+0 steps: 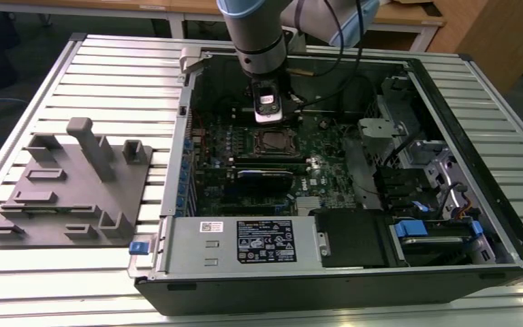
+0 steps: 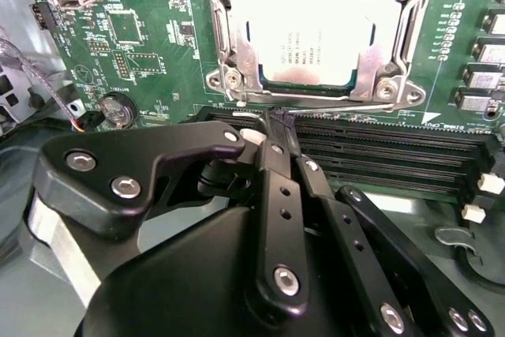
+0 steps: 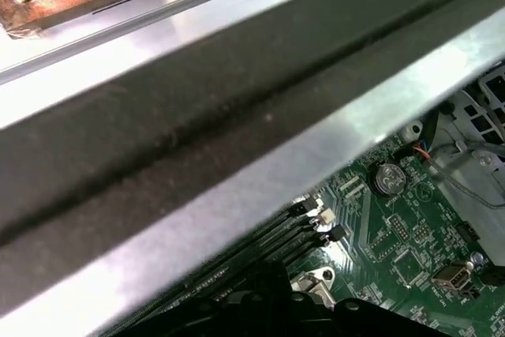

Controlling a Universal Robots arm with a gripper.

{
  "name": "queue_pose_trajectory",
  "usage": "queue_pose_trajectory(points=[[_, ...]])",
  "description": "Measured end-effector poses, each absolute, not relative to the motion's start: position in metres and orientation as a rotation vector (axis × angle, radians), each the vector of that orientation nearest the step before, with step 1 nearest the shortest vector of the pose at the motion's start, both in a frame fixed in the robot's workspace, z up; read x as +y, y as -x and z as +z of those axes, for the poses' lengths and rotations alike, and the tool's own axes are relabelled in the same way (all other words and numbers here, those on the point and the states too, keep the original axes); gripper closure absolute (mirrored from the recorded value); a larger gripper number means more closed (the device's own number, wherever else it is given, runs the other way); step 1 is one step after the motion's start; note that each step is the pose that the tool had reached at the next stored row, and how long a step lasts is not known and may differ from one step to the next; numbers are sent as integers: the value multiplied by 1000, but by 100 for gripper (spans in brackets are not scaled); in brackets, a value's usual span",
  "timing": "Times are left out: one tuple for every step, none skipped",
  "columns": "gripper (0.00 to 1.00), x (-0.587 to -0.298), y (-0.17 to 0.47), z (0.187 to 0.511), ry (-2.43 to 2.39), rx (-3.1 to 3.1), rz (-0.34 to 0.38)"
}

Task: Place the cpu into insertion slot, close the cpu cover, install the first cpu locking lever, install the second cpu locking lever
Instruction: 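Install the first cpu locking lever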

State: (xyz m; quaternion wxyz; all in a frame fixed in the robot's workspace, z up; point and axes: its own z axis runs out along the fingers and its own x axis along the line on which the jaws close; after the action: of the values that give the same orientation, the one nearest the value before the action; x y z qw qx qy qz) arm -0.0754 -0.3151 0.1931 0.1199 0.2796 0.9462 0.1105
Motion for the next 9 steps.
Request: queue_pose_trajectory(points=[[89, -315, 75, 193, -816, 2764, 320], [89, -314, 75, 192, -816, 2764, 316], [89, -314, 75, 192, -815, 2763, 313], [89, -314, 75, 191, -814, 2762, 310], [89, -314, 75, 191, -813, 2762, 306], [89, -314, 75, 190, -812, 2761, 304], [89, -314, 75, 190, -812, 2761, 303], [89, -314, 75, 190, -812, 2761, 303], [89, -314, 75, 190, -812, 2761, 303]])
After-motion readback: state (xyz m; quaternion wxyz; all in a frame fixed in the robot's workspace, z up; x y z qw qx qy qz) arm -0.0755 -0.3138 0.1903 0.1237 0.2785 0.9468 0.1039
